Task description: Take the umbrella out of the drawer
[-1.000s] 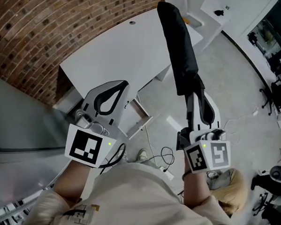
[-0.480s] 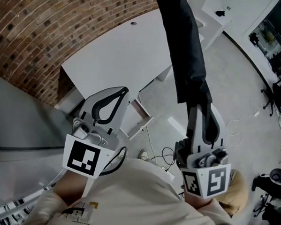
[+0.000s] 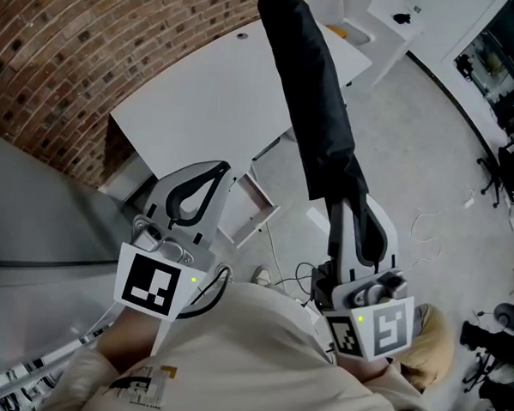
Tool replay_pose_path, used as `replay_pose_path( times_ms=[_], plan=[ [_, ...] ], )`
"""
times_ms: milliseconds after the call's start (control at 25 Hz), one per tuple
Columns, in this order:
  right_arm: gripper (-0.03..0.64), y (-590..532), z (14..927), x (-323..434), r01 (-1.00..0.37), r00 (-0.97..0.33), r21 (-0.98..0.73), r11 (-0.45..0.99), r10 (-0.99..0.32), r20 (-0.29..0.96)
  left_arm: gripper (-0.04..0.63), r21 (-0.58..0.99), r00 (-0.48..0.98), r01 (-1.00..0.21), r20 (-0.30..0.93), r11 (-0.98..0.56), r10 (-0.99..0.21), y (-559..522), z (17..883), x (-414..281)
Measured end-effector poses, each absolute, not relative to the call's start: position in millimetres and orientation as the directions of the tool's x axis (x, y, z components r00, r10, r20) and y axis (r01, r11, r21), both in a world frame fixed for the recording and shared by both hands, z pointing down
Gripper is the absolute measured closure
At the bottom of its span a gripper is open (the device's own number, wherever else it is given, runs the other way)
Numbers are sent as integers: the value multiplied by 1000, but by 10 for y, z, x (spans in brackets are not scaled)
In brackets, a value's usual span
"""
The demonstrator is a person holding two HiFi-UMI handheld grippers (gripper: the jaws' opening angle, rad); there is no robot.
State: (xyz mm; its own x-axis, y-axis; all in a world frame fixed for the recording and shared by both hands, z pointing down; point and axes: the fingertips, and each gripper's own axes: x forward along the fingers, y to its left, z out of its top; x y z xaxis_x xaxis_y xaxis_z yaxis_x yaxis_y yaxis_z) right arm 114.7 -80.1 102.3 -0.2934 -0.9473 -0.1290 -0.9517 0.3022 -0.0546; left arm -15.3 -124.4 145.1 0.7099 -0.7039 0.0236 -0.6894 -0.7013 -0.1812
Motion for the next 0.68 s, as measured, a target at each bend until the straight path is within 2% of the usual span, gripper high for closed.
replay_pose_path(
  times_ms=[680],
  plan=[
    [595,-764,1123,1165,-949,-290,-97,299,-952,-94,588,-167,720,-679,40,-715,-693,-1152,1482,-206]
  ],
)
